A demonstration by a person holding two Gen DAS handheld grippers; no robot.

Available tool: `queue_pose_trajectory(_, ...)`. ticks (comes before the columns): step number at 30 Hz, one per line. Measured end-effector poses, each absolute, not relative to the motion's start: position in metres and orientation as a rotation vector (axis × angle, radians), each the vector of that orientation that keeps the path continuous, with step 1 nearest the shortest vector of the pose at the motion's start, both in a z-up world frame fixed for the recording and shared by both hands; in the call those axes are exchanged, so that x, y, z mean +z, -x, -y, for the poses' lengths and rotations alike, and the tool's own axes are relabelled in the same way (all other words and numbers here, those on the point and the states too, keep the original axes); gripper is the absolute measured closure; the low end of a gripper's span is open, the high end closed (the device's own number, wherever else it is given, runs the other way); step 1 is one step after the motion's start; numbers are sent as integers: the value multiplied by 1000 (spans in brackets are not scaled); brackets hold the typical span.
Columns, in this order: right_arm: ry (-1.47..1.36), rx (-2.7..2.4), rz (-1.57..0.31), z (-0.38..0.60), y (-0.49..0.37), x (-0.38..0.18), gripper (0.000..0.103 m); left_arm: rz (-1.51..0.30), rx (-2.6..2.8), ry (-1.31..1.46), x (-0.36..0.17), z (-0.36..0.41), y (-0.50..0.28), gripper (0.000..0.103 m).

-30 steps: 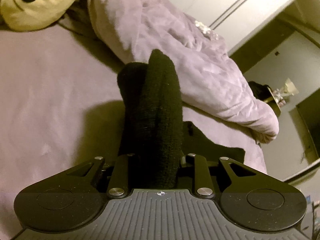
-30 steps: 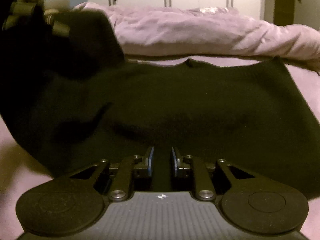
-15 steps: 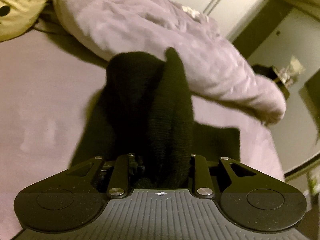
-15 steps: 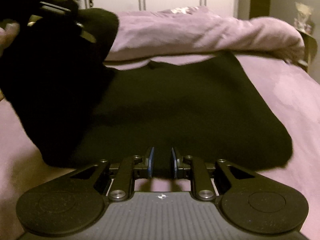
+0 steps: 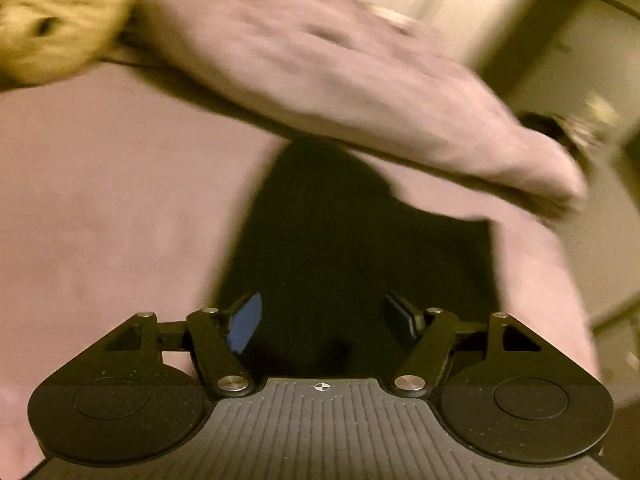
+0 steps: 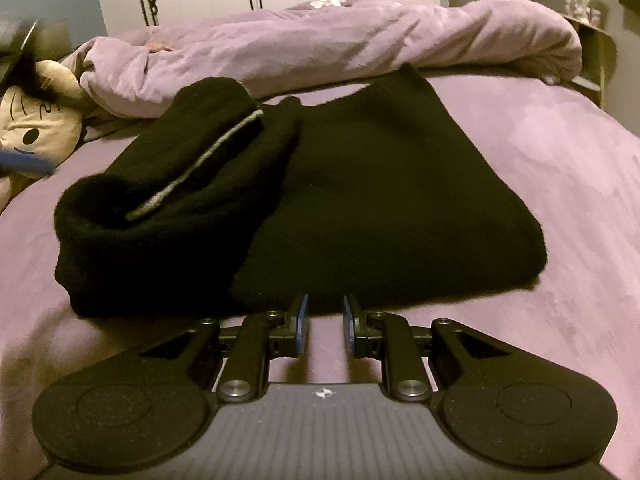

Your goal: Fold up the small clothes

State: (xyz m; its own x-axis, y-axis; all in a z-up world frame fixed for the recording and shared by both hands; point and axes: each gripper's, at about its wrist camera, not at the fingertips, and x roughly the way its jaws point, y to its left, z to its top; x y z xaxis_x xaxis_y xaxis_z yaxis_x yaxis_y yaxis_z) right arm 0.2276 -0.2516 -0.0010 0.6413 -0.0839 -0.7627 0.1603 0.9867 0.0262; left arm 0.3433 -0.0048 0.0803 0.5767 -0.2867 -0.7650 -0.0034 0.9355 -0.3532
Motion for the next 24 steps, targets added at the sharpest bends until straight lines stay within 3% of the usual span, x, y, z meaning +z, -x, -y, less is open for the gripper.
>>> queue_pose_trajectory(7,-113,-145,-867,251,-225,2,85,-1088,23,343,8,-38,-365,41)
queue_pose_trajectory(10,-102,-140,-866,248,-224,3,85,-1133,-6,371,-2,-28,-368,55)
queue_pose_trajectory(12,-92,-140,-861,246,-223,5,85,-1122,-35,321,2,-14,-368,71)
queue_pose_trajectory(14,-98,-146,-854,245,-224,8,85,-1144,-67,288,2,-4,-368,75)
queue_pose_trajectory(17,-130,-164,-837,247,-224,17,85,-1157,-92,285,1,-2,-366,74)
queue_pose_trajectory(19,-156,-177,-816,250,-225,26,84,-1162,-83,299,-1,-3,-364,63)
queue_pose_trajectory(21,-210,-183,-794,255,-228,37,83,-1182,-43,331,-6,-11,-370,45)
queue_pose_trajectory(24,-292,-170,-784,261,-237,45,82,-1189,-40,367,-7,-15,-372,43)
